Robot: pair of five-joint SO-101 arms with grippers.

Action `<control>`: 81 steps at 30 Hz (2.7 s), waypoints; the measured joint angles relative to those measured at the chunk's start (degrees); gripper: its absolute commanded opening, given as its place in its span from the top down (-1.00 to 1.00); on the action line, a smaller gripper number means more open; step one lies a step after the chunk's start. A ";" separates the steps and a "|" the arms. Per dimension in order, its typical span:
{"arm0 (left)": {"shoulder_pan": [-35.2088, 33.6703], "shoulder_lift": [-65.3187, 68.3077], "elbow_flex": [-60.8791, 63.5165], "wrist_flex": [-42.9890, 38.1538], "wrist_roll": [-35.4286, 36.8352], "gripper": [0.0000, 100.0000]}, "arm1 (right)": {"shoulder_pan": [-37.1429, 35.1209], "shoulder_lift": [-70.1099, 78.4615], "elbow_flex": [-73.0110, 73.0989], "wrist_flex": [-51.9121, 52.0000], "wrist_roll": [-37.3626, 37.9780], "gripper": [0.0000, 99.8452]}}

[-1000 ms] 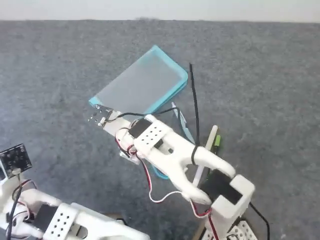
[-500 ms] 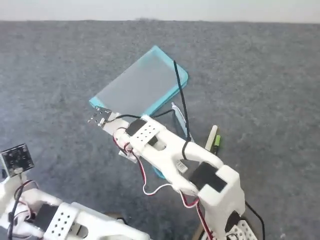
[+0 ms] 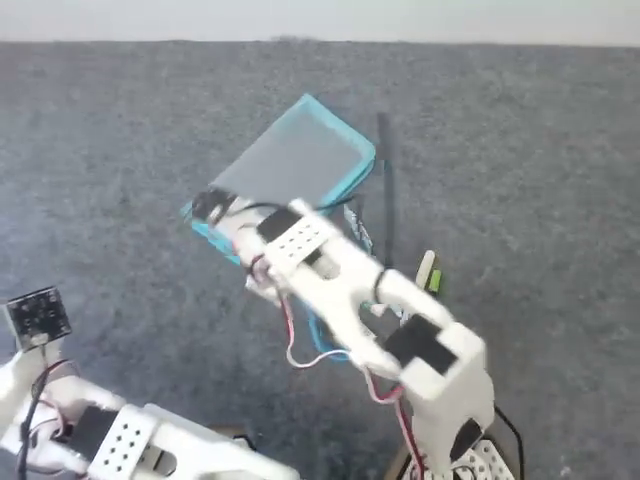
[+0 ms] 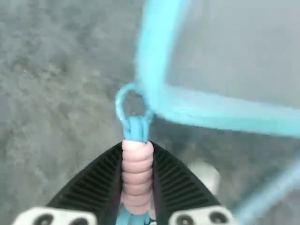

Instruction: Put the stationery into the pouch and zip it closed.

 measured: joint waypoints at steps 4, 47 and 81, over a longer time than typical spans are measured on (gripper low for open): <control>2.64 0.00 0.00 6.33 -1.58 0.49 | 4.75 -10.46 0.00 5.54 0.09 0.99; 70.77 32.09 -53.80 47.91 32.62 0.33 | 16.44 -63.91 22.68 12.48 9.58 0.99; 77.36 32.09 -41.23 26.90 49.58 0.97 | -9.05 -70.68 25.14 16.97 9.58 0.30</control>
